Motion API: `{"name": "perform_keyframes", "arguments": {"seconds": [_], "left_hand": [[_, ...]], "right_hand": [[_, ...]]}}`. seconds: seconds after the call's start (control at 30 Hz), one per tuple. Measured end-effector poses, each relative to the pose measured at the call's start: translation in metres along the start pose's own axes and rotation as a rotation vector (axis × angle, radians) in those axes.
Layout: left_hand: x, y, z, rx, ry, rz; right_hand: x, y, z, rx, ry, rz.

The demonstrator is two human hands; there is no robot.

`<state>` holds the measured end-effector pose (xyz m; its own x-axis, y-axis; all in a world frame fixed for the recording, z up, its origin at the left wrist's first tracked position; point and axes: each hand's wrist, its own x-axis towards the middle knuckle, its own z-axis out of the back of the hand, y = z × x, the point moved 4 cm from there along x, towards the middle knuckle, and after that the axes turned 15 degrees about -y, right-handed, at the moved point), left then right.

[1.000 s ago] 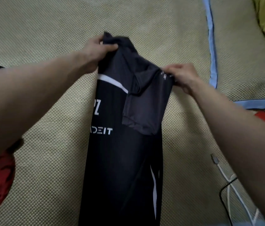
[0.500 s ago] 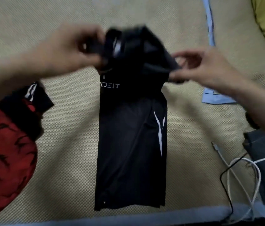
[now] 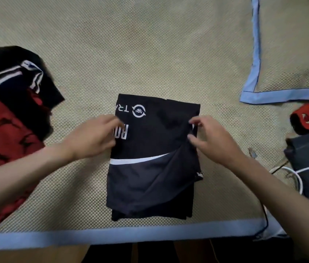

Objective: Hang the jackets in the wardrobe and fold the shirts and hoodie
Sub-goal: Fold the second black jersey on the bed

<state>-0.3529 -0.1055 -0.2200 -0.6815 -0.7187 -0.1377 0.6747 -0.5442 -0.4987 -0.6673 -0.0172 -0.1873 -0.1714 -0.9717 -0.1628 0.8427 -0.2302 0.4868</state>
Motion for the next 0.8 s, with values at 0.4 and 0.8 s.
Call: {"name": "perform_keyframes", "arguments": {"seconds": [0.4,0.8], "left_hand": [[0.096,-0.024,0.046,-0.232,0.128,0.16],[-0.13,-0.106,-0.088,0.323,0.336,-0.287]], "right_hand": [[0.096,0.024,0.007,0.01,0.37,0.01],[-0.178,0.007,-0.071,-0.072,0.589,0.227]]}}
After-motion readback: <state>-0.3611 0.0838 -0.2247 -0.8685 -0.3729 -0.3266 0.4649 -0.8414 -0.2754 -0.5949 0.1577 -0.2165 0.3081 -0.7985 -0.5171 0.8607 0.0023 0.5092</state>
